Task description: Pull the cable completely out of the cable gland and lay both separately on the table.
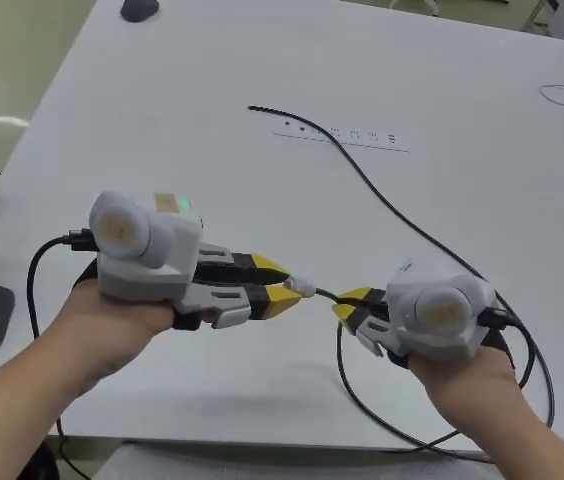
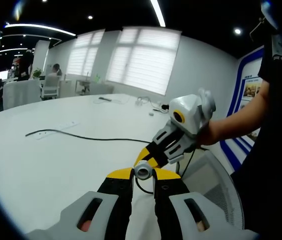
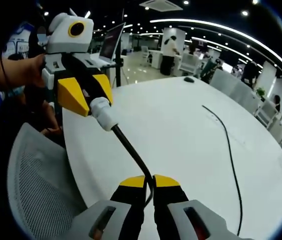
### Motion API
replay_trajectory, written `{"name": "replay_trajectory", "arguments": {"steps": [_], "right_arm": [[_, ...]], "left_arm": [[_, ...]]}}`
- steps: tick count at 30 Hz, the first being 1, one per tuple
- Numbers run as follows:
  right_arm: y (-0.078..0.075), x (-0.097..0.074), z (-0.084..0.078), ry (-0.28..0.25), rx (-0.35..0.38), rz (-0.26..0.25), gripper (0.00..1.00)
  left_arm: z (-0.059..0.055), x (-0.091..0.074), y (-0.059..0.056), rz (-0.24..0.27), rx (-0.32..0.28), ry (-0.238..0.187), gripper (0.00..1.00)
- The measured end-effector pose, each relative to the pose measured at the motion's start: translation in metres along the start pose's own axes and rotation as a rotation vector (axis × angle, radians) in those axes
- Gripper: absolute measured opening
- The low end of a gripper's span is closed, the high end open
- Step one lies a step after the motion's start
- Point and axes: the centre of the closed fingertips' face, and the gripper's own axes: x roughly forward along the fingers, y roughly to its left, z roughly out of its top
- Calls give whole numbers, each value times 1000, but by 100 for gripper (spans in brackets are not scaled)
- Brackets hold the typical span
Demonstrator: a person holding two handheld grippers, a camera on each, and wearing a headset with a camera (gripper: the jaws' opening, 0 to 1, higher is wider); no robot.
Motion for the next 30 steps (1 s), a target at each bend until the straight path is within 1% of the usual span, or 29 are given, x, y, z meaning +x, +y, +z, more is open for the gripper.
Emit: {"name": "replay_trajectory", "arguments": {"steps": [3, 4, 6, 7, 9, 14, 16, 20, 24, 30], "right_arm": [[-1, -1, 0, 0, -9, 1, 0], [-2, -1, 0, -1, -14, 2, 0], [-6, -1, -2, 7, -30, -7, 0], [-7, -1, -1, 5, -26, -9, 0], [-10, -2, -1, 5, -13, -12, 0], [-10, -3, -2, 1, -11, -17, 0], [-9, -3, -2, -1, -8, -17, 0], [-8, -2, -1, 1, -15, -17, 0], [-11, -2, 3, 6, -24, -11, 0], [-14, -1, 12, 8, -26, 0, 0]], "left_arm": [[4, -2, 0, -1, -16, -15, 15], [5, -3, 1, 0, -23, -23, 15], [10, -5, 3, 0, -42, -54, 15], [10, -7, 4, 3, -43, -56, 15], [7, -8, 6, 16, -30, -39, 15], [2, -10, 8, 21, -32, -27, 15], [0, -9, 7, 21, -32, -22, 15], [-7, -7, 5, 18, -13, 8, 15], [-12, -6, 5, 17, -6, 23, 15], [-19, -4, 6, 22, -3, 31, 15]]}}
